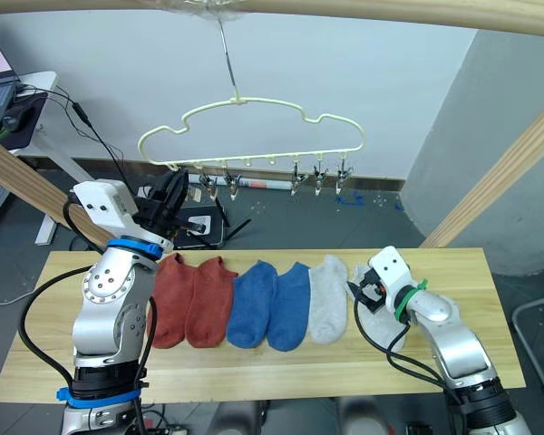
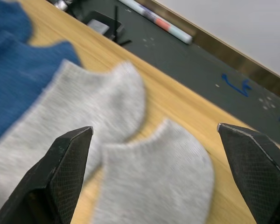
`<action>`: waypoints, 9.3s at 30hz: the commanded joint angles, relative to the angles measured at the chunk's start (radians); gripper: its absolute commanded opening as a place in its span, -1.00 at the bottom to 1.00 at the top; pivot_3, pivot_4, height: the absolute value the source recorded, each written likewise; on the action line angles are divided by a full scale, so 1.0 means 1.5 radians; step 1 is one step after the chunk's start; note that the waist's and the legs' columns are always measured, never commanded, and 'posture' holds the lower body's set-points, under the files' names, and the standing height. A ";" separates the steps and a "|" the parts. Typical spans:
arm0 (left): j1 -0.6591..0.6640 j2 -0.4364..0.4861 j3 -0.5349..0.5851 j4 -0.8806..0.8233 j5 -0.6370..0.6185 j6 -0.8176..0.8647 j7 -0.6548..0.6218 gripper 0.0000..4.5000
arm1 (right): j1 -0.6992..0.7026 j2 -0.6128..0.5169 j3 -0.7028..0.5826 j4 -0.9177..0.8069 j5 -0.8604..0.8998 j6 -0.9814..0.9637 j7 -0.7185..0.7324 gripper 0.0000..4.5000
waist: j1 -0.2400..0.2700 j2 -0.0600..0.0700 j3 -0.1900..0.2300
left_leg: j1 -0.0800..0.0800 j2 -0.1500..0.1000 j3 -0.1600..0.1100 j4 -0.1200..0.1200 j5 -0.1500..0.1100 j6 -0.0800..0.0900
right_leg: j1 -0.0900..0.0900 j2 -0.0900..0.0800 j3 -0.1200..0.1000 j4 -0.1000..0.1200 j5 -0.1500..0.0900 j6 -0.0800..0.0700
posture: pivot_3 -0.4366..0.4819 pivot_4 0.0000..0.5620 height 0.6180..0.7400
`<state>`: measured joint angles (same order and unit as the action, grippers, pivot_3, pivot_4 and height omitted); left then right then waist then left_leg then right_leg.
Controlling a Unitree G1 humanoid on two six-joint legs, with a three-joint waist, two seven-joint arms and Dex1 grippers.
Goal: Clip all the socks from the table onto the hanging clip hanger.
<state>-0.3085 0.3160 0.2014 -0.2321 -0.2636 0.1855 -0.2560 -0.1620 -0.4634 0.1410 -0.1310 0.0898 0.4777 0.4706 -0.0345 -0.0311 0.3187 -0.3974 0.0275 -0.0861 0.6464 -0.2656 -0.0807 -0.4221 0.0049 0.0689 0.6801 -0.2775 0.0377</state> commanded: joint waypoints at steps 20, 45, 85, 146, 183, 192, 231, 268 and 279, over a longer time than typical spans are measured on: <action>-0.030 0.069 0.048 -0.054 -0.151 0.169 -0.064 -1.00 | -0.027 0.035 0.017 0.026 -0.033 -0.052 0.011 -0.99 | 0.001 0.000 0.004 | 0.000 0.000 0.000 0.000 0.000 0.000 | 0.000 0.000 0.000 0.000 0.000 0.000 | -0.02 0.21 0.92; -0.088 0.050 0.090 -0.117 -0.361 0.378 0.039 -1.00 | -0.318 0.304 0.219 0.138 -0.206 -0.165 -0.097 -0.99 | 0.002 -0.002 0.005 | -0.002 0.000 -0.002 0.000 0.002 -0.003 | -0.001 -0.005 -0.002 0.000 0.000 -0.001 | -0.04 0.16 0.92; 0.007 0.125 0.074 -0.157 -0.318 0.324 0.005 0.16 | -0.333 0.381 0.222 0.174 -0.198 -0.190 -0.055 -0.03 | 0.002 -0.002 0.006 | -0.002 0.000 -0.003 -0.001 0.001 -0.003 | -0.001 -0.005 -0.003 0.000 0.000 -0.001 | 0.01 0.16 0.92; -0.025 -0.072 -0.066 0.027 0.040 -0.091 0.014 -0.37 | -0.191 0.040 -0.022 -0.245 0.157 -0.012 0.164 -0.02 | 0.000 -0.002 0.007 | -0.002 -0.001 -0.002 0.000 0.000 0.000 | -0.001 -0.003 -0.002 0.000 0.000 -0.001 | -0.16 0.23 0.92; -0.020 0.004 -0.043 -0.020 0.000 0.000 -0.046 -0.94 | -0.097 0.170 0.078 0.192 -0.089 -0.026 -0.064 -0.01 | 0.001 -0.001 0.007 | -0.001 -0.001 -0.001 0.000 0.000 -0.001 | -0.001 -0.003 -0.001 0.000 0.000 -0.001 | -0.06 0.25 0.92; -0.019 0.021 -0.027 -0.030 -0.038 0.043 -0.059 -0.94 | -0.072 0.159 0.084 0.121 -0.096 -0.052 -0.033 -1.00 | 0.000 -0.001 0.007 | -0.001 -0.001 -0.001 0.000 0.000 -0.001 | 0.000 -0.003 -0.001 0.000 0.000 -0.001 | -0.06 0.26 0.92; -0.101 0.045 0.052 -0.116 -0.353 0.374 0.008 -0.94 | -0.289 0.342 0.194 0.099 -0.196 -0.252 -0.087 -1.00 | -0.004 -0.001 0.010 | -0.002 0.000 -0.002 -0.001 0.002 -0.004 | -0.001 -0.004 -0.002 0.000 0.000 -0.001 | -0.08 0.21 0.92; -0.013 0.158 0.090 -0.180 -0.438 0.427 -0.006 0.15 | -0.292 0.354 0.183 0.109 -0.177 -0.260 -0.076 -0.40 | 0.001 -0.001 0.010 | -0.002 0.000 -0.002 -0.001 0.002 -0.004 | -0.002 -0.005 -0.002 0.000 0.000 -0.001 | -0.01 0.22 0.92; 0.008 0.130 -0.035 -0.173 -0.221 0.228 -0.057 0.15 | -0.230 0.235 0.154 -0.031 -0.121 -0.162 0.046 -0.27 | 0.002 -0.001 0.010 | -0.002 0.000 -0.002 -0.001 0.002 -0.004 | -0.002 -0.005 -0.002 0.000 0.000 -0.001 | -0.08 0.20 0.92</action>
<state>-0.3062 0.5162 0.1700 -0.4648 -0.6477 0.5957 -0.3337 -0.5213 -0.0975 0.3946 -0.0911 -0.1318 0.2096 0.4971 -0.0310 -0.0319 0.3343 -0.4007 0.0273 -0.0888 0.6449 -0.2628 -0.0862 -0.4245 -0.0023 0.0662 0.6793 -0.2769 0.0366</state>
